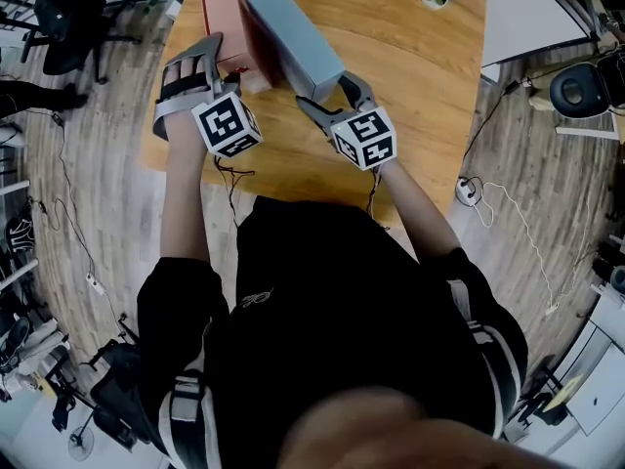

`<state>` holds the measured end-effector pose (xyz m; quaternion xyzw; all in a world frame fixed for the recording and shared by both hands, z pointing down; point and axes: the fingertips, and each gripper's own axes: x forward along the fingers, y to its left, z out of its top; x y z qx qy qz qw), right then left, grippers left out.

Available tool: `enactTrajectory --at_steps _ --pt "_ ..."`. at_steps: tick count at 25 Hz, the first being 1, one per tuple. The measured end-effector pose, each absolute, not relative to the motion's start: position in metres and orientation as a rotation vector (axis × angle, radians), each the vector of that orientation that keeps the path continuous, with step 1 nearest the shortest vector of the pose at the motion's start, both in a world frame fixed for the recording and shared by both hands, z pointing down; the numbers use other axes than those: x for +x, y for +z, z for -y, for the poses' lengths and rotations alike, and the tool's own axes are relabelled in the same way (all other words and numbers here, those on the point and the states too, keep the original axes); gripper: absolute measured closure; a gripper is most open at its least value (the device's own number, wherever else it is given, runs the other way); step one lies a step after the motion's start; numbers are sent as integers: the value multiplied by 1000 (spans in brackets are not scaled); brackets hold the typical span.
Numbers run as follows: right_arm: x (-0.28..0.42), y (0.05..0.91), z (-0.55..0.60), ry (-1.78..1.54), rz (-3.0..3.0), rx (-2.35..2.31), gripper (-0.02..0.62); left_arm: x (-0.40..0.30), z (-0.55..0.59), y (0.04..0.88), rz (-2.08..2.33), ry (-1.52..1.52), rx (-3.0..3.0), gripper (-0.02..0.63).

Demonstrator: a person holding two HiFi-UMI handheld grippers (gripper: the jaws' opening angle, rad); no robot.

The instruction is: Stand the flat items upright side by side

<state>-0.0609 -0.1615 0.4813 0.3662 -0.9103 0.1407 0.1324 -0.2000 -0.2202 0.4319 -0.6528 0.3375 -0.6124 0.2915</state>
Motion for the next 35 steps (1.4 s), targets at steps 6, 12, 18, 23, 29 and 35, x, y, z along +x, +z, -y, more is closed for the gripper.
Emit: enactTrajectory --at_steps 6,12,18,23,29,35 --pt "-50 472 143 304 2767 736 255 -195 222 433 -891 -1615 -1739 186" --pt "-54 473 153 214 2736 805 360 -195 221 433 -898 -1601 -1741 184" --pt "-73 473 159 181 2735 838 357 -190 221 434 -900 -1597 -1733 184" --pt "-85 472 168 160 2717 879 353 -188 221 433 -905 -1595 -1720 183" --pt "-99 471 179 137 2670 933 348 -188 220 435 -908 -1597 -1721 179" --pt "-111 469 191 124 2632 970 347 -189 220 434 -915 -1598 -1711 178"
